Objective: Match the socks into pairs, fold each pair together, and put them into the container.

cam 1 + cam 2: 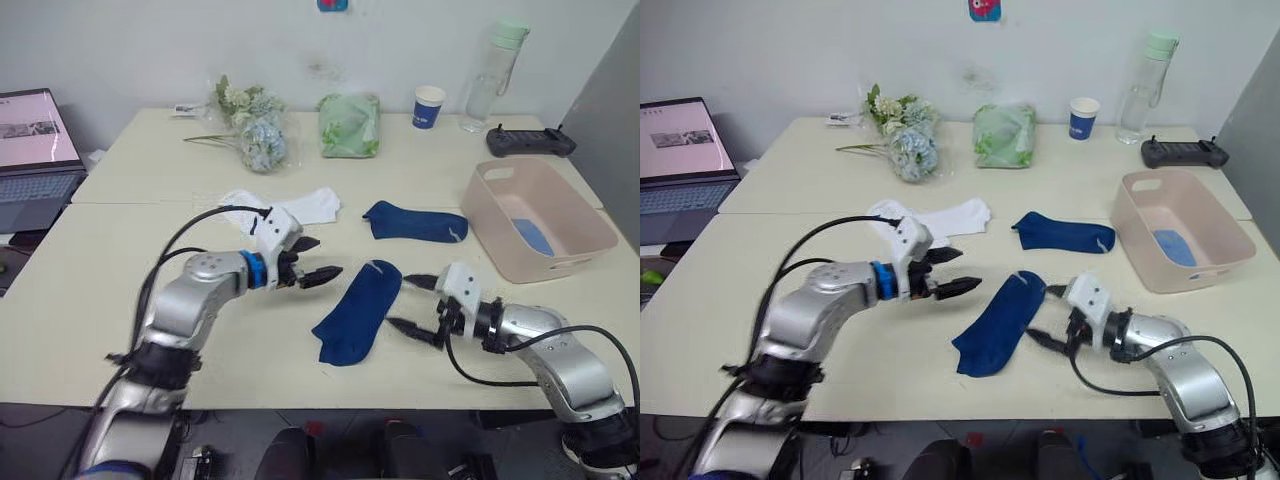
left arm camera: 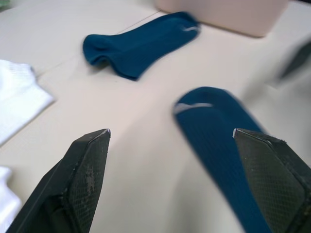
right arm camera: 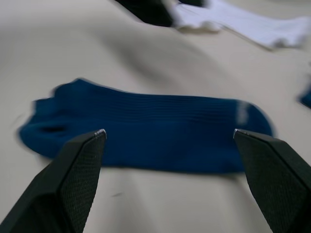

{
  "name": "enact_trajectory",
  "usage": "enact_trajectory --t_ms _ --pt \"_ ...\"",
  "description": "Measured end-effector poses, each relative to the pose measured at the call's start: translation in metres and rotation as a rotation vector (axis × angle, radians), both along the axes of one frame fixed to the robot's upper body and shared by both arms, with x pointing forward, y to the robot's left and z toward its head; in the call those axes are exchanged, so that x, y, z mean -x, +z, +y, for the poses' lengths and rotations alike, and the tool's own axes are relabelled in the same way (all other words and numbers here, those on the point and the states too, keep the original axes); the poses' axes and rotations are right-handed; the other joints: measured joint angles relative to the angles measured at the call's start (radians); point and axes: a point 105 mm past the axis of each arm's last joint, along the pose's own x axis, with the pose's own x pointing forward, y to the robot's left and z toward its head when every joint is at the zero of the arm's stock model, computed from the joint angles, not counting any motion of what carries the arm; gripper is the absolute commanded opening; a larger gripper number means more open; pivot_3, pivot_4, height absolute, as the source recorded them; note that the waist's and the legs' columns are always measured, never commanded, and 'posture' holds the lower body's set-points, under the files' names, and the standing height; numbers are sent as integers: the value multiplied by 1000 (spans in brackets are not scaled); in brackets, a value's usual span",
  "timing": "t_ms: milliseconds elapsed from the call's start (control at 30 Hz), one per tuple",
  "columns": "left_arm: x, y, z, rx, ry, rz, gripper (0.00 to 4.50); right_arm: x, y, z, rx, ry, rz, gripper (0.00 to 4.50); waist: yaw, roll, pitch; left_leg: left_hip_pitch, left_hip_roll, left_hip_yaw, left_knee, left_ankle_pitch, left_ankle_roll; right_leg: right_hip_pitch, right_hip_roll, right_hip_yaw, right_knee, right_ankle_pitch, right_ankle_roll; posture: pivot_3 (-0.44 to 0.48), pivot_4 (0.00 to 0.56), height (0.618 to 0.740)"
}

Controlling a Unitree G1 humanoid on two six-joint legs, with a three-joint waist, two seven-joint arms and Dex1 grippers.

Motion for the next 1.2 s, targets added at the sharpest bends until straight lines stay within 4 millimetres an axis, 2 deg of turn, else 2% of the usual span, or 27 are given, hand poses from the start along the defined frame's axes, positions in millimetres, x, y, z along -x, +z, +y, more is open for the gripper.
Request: enact_trajectory --t_ms 200,367,500,800,833,1033,1200 --pt "-29 -13 -42 -26 -43 -55 4222 16 -3 26 144 346 -33 4500 -2 0 0 0 0 0 0 0 0 -1 0 -2 0 0 0 0 150 740" --pt "-35 -27 -51 -67 -58 -55 4222 17 -22 30 252 463 -80 4500 -4 0 0 0 0 0 0 1 -2 -1 0 -2 0 0 0 0 150 740" --pt "-32 -39 -53 -120 -93 -45 3331 18 -34 39 279 515 -131 3560 -4 0 0 -1 0 0 0 2 -4 -1 0 -2 0 0 0 0 150 740" --pt "-28 -43 -58 -129 -131 -47 281 17 -34 43 285 545 -207 150 -3 0 0 -1 0 0 0 2 -4 -1 0 -2 0 0 0 0 150 740" --pt "-27 -43 -58 -129 -132 -47 40 17 -35 42 285 546 -208 0 -3 0 0 -1 0 0 0 2 -4 -1 0 -1 0 0 0 0 150 740" --pt "-29 -43 -53 -124 -102 -52 40 17 -34 33 260 514 -180 0 -4 0 0 0 0 0 0 2 -4 -1 0 -1 1 0 0 0 150 740" --pt "-24 -45 -36 -97 -42 -54 40 18 -27 32 246 510 -209 0 -8 0 0 0 1 -1 0 2 -4 -1 -1 0 1 0 0 0 150 740"
